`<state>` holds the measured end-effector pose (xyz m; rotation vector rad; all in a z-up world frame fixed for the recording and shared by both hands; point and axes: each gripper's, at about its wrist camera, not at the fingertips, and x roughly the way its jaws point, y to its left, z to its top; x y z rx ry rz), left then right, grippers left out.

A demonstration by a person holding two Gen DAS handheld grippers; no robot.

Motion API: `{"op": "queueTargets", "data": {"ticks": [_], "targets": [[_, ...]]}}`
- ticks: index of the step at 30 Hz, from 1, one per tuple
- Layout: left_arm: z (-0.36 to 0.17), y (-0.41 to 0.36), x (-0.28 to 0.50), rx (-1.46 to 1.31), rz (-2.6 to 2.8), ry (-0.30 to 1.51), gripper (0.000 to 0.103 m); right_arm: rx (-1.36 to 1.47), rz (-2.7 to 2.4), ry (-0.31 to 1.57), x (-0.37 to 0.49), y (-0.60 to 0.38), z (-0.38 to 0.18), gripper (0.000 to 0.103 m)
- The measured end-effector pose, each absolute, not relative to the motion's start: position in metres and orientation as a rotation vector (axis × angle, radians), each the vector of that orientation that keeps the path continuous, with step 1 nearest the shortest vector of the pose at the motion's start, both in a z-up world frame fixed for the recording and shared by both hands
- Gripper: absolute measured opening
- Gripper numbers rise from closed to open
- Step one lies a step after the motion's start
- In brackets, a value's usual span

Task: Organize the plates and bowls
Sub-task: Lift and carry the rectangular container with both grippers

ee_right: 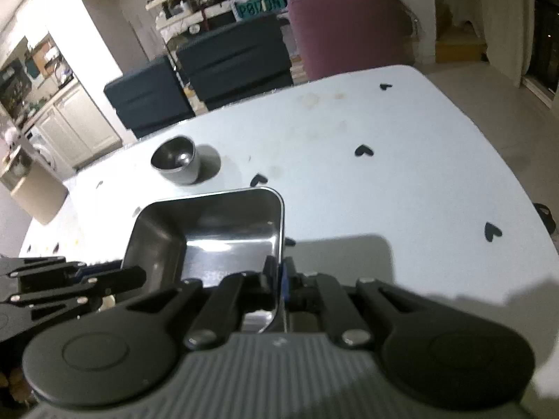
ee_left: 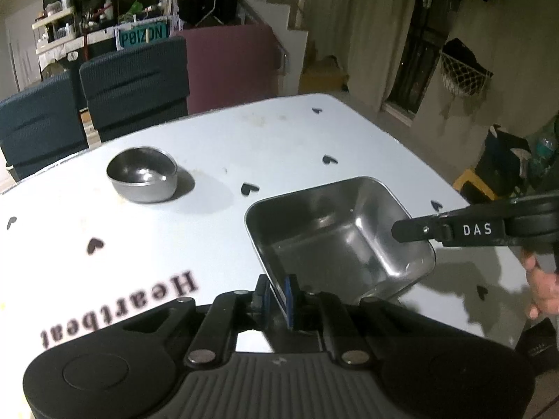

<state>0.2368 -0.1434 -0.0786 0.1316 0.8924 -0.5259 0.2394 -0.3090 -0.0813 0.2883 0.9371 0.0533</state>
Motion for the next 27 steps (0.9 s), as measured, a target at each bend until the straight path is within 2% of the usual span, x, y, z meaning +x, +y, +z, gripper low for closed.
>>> {"op": "queueTargets", "data": {"ticks": [27], "targets": [[-0.105, -0.148, 0.228, 0.206, -0.539, 1.016, 0.011, 0.145, 0.069, 1.058, 0.267, -0.266, -0.106, 0.005]]}}
